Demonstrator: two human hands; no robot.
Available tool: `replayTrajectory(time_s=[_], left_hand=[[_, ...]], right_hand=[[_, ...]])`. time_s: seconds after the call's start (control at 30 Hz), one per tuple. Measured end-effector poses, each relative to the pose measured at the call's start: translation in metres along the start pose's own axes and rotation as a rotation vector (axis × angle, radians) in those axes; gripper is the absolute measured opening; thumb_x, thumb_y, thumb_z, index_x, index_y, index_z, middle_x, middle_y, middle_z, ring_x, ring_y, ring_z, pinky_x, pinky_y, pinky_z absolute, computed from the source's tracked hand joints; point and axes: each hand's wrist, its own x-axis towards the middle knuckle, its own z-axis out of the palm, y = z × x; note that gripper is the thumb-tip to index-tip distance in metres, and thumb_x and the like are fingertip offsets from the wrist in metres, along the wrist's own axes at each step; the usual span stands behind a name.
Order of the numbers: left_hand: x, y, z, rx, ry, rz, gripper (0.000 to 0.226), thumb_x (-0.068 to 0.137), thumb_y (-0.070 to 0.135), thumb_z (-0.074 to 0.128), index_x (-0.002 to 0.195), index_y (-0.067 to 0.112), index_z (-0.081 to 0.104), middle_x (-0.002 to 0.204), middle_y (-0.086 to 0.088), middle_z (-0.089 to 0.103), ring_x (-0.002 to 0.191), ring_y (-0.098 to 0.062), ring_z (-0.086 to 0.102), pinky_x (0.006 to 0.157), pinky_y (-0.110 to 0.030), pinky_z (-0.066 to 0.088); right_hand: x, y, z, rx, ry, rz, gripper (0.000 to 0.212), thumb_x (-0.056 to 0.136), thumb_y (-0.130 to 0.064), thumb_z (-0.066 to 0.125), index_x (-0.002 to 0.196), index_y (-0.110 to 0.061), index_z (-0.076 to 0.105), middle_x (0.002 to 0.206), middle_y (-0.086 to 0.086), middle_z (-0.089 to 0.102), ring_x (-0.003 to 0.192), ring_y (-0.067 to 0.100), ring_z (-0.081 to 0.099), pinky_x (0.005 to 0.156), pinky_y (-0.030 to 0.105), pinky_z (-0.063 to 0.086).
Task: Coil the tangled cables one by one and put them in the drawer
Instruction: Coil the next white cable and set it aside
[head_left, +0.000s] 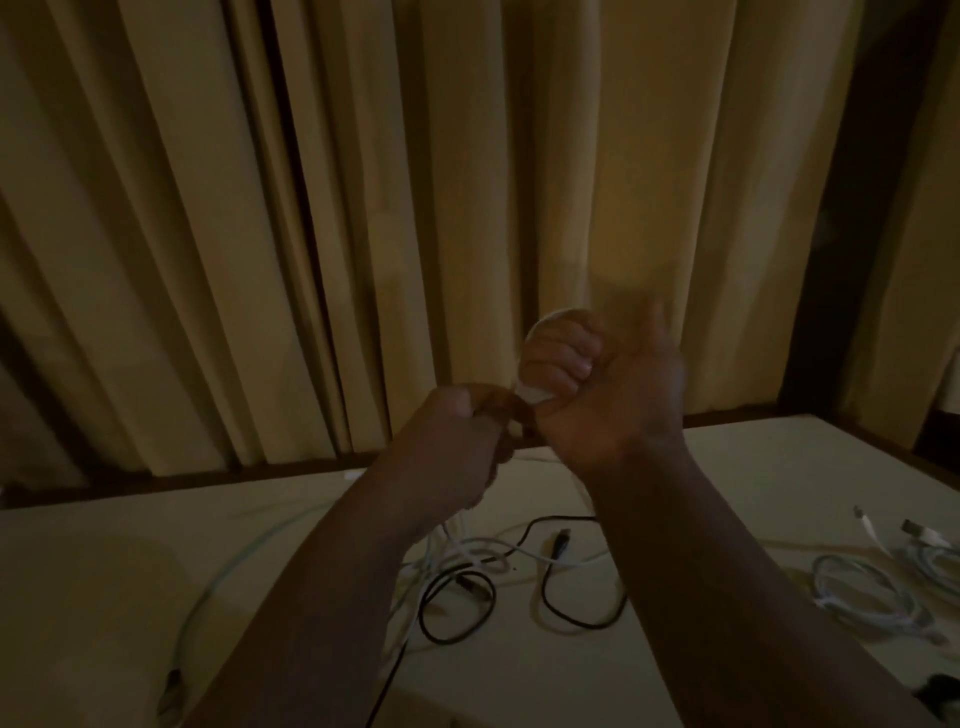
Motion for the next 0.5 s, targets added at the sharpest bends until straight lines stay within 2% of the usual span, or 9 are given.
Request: replayTrajectory(time_s=[0.07, 0.13, 0.2, 0.33, 0.4, 0.47, 0.5], left_hand=[[-0.003, 0.004, 0.003, -0.117, -0.137, -0.122, 0.036, 0.107, 0.022, 0.04, 0.088, 0.012, 0.069, 0.049, 0.006, 0.042, 0.04, -0.009, 0.03, 0.044, -0.02, 0.022], [-0.005, 0.006, 0.004, -0.083, -0.203, -0.139, 0.036, 0.107, 0.026, 0.043, 0.088, 0.011, 0.069, 0.05, 0.006, 0.041, 0.039, -0.008, 0.028, 0.045, -0.02, 0.022], [-0.005, 0.006, 0.004, -0.002, -0.221, -0.11, 0.037, 0.107, 0.031, 0.044, 0.088, 0.012, 0.07, 0.05, 0.008, 0.044, 0.038, -0.008, 0.03, 0.044, -0.021, 0.025], [-0.003, 0.005, 0.0, 0.292, -0.134, -0.017, 0.035, 0.105, 0.032, 0.047, 0.084, 0.023, 0.073, 0.059, 0.007, 0.052, 0.036, -0.002, 0.039, 0.044, -0.02, 0.031], [-0.001, 0.002, -0.004, 0.429, -0.087, 0.05, 0.032, 0.105, 0.03, 0.048, 0.087, 0.024, 0.073, 0.06, 0.01, 0.053, 0.037, 0.001, 0.045, 0.043, -0.015, 0.031], [0.0, -0.002, -0.011, 0.549, -0.033, 0.123, 0.028, 0.103, 0.028, 0.05, 0.089, 0.024, 0.074, 0.058, 0.012, 0.052, 0.042, 0.004, 0.048, 0.04, -0.011, 0.028], [0.001, -0.004, -0.015, 0.61, -0.001, 0.153, 0.025, 0.102, 0.028, 0.053, 0.09, 0.026, 0.074, 0.059, 0.012, 0.053, 0.046, 0.003, 0.05, 0.04, -0.011, 0.028]], right_hand=[[-0.001, -0.008, 0.007, -0.067, 0.008, -0.149, 0.071, 0.093, -0.077, 0.023, 0.076, -0.014, 0.048, 0.069, -0.003, 0.035, 0.057, 0.012, 0.036, 0.053, 0.023, 0.034], [0.0, -0.017, 0.01, -0.141, -0.008, -0.226, 0.073, 0.094, -0.077, 0.02, 0.083, -0.012, 0.051, 0.074, 0.0, 0.041, 0.064, 0.015, 0.042, 0.066, 0.029, 0.037], [0.002, -0.023, 0.01, -0.273, 0.029, -0.25, 0.072, 0.095, -0.076, 0.018, 0.085, -0.013, 0.052, 0.076, 0.001, 0.045, 0.068, 0.016, 0.045, 0.072, 0.032, 0.038], [0.015, -0.023, -0.005, -0.786, 0.272, -0.289, 0.066, 0.099, -0.066, 0.016, 0.08, -0.016, 0.055, 0.066, -0.002, 0.049, 0.062, 0.015, 0.048, 0.068, 0.034, 0.043], [0.025, -0.016, -0.016, -1.07, 0.385, -0.243, 0.064, 0.103, -0.059, 0.019, 0.077, -0.015, 0.058, 0.058, -0.005, 0.051, 0.055, 0.012, 0.051, 0.067, 0.034, 0.043], [0.025, -0.009, -0.023, -1.359, 0.436, -0.157, 0.06, 0.105, -0.055, 0.021, 0.082, -0.016, 0.061, 0.064, -0.005, 0.052, 0.061, 0.011, 0.052, 0.07, 0.036, 0.043], [0.021, -0.007, -0.026, -1.513, 0.403, -0.119, 0.059, 0.105, -0.057, 0.019, 0.087, -0.018, 0.061, 0.071, -0.005, 0.053, 0.067, 0.011, 0.052, 0.072, 0.035, 0.043]])
